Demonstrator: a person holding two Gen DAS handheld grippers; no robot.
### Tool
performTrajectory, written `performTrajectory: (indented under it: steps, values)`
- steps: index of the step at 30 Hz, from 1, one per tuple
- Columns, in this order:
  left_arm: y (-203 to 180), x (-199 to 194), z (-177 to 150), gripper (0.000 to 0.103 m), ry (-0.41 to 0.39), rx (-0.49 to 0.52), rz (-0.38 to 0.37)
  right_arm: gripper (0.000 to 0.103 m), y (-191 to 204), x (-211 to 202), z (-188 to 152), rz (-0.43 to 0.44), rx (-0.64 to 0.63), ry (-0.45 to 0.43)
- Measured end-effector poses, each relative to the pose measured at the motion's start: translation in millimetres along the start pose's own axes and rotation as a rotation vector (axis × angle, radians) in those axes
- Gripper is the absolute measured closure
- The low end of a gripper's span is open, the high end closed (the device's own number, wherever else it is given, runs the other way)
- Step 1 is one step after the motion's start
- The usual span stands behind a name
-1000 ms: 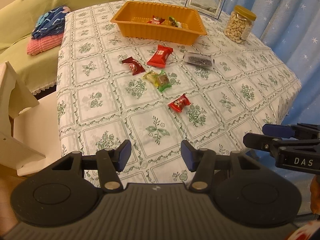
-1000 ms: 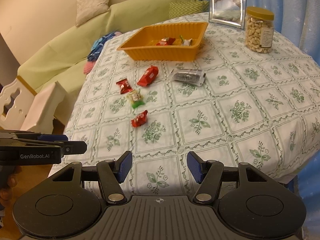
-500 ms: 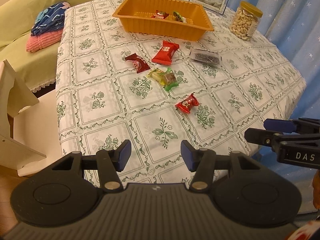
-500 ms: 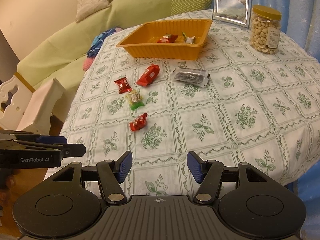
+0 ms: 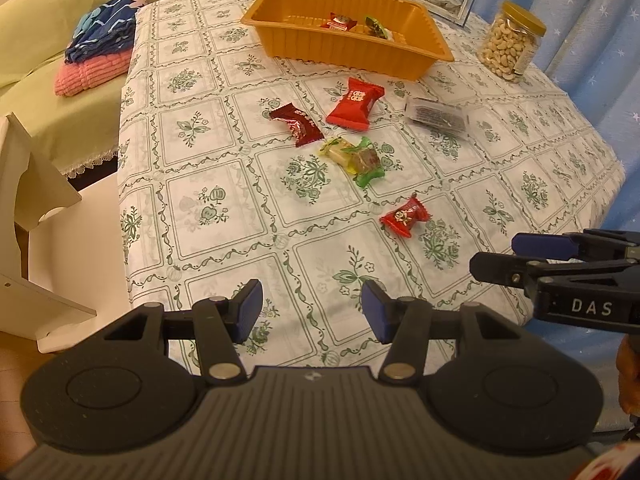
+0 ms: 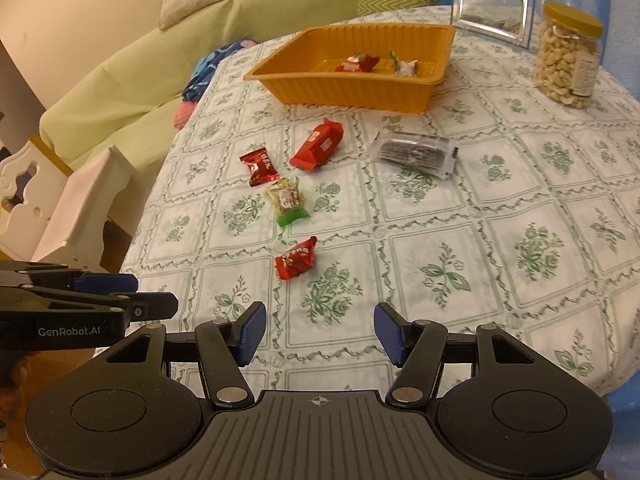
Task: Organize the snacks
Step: 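Move the right tool toward the small red candy on the cloth, then close the right tool on the small red candy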
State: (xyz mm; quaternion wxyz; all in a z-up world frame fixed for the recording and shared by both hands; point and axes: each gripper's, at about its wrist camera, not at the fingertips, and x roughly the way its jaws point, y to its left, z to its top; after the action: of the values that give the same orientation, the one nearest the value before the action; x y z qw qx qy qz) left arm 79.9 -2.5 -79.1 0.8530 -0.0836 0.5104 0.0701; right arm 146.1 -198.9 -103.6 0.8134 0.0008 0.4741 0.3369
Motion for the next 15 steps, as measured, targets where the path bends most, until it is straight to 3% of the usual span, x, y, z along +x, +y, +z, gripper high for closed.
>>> performTrajectory:
  steps: [11, 15]
  values:
    - [12.5, 8.9, 6.3, 0.051, 0.001, -0.015, 0.005, 0.043, 12.5, 29.4, 10.8, -0.005, -0.037, 0.002]
    - [18.6, 12.3, 10.2, 0.051, 0.000, -0.023, 0.008, 0.055, 14.8, 40.8, 13.8, -0.004, -0.041, 0.004]
